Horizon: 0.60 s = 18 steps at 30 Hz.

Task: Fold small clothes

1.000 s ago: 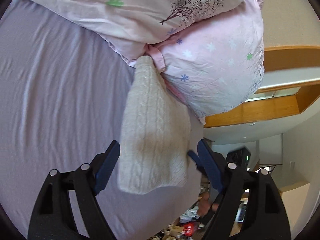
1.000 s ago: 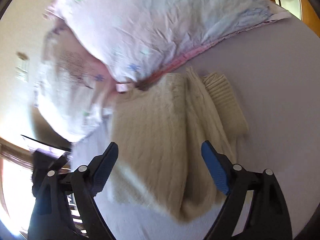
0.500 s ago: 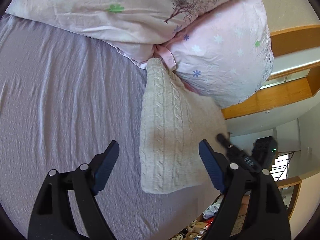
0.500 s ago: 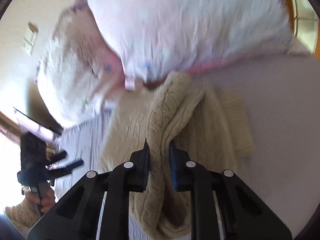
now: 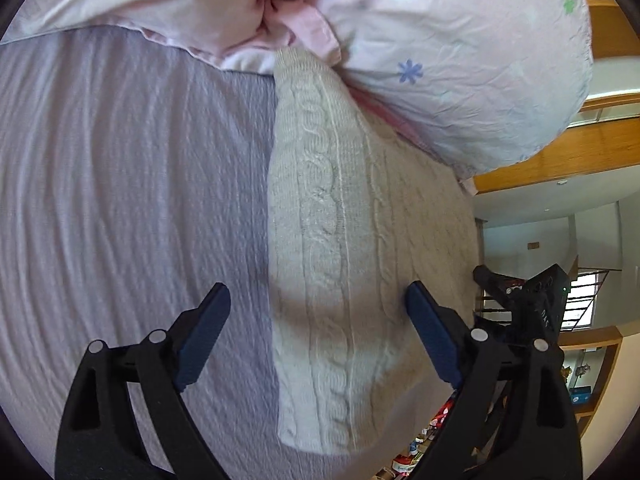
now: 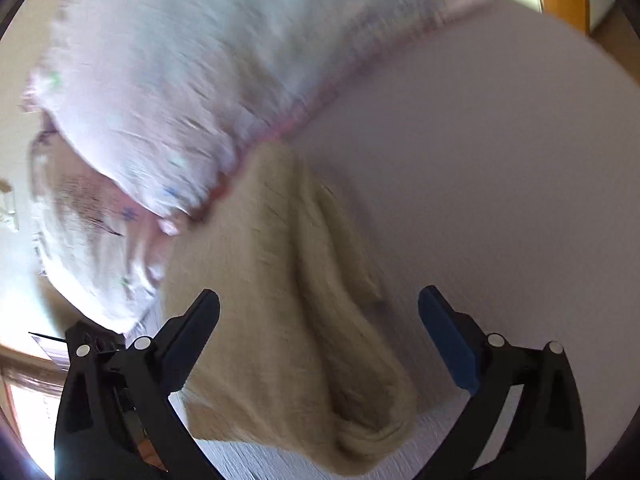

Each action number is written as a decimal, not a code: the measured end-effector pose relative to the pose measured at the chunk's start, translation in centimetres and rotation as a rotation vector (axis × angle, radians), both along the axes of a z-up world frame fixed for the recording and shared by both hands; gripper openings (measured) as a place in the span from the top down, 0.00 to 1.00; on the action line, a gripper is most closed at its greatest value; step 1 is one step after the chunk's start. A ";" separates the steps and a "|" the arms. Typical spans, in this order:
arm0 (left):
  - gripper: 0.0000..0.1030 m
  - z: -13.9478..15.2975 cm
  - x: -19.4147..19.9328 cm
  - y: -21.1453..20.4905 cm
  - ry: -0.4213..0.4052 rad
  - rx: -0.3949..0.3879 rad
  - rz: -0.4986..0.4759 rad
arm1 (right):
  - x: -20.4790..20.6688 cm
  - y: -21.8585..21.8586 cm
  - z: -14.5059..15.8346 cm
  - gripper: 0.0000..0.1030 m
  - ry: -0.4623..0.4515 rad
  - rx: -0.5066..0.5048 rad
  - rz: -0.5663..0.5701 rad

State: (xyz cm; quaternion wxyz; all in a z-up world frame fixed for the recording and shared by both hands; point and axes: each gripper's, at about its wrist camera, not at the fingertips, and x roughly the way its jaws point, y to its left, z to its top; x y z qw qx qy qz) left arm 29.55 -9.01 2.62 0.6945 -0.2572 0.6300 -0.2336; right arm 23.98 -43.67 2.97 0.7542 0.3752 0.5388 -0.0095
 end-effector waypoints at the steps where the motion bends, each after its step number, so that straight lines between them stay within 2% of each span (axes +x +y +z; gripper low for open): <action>1: 0.12 -0.3 0.0 -0.2 0.004 -0.001 0.005 | -0.1 -0.3 -0.5 0.02 0.011 0.000 -0.006; 4: 0.10 -0.5 -0.2 -0.6 -0.022 -0.019 0.021 | -0.8 -0.3 -0.8 0.06 -0.027 0.047 -0.009; 5: 0.13 -0.5 -0.3 -0.9 -0.034 -0.027 0.017 | -1.1 0.2 -0.9 0.25 -0.031 0.074 0.011; 6: 0.22 -0.6 -0.4 -1.2 -0.045 -0.044 0.011 | -1.2 0.8 -1.3 0.49 -0.034 0.091 0.040; 7: 0.38 -0.7 -0.4 -1.4 -0.046 -0.058 0.005 | -1.2 1.5 -1.2 0.56 -0.046 0.088 0.043; 9: 0.54 -0.2 -0.8 -1.4 -0.087 -0.033 0.001 | -1.8 2.3 -0.6 0.67 -0.078 0.078 0.036; 10: 0.61 0.3 -1.0 -1.1 -0.112 -0.034 -0.007 | -2.2 2.7 0.0 0.68 -0.096 0.091 0.027; 11: 0.64 1.0 -1.3 -0.3 -0.141 -0.033 -0.020 | -2.6 3.3 0.5 0.70 -0.116 0.112 0.029; 13: 0.65 2.3 -2.0 1.8 -0.189 -0.033 -0.028 | -3.1 5.6 1.6 0.71 -0.158 0.152 0.082; 16: 0.65 4.4 -4.0 6.8 -0.279 0.011 -0.008 | -3.7 9.9 1.9 0.71 -0.170 0.163 0.190; 18: 0.63 4.7 -5.4 9.9 -0.304 0.090 0.000 | -3.5 13.0 1.4 0.71 -0.136 0.139 0.284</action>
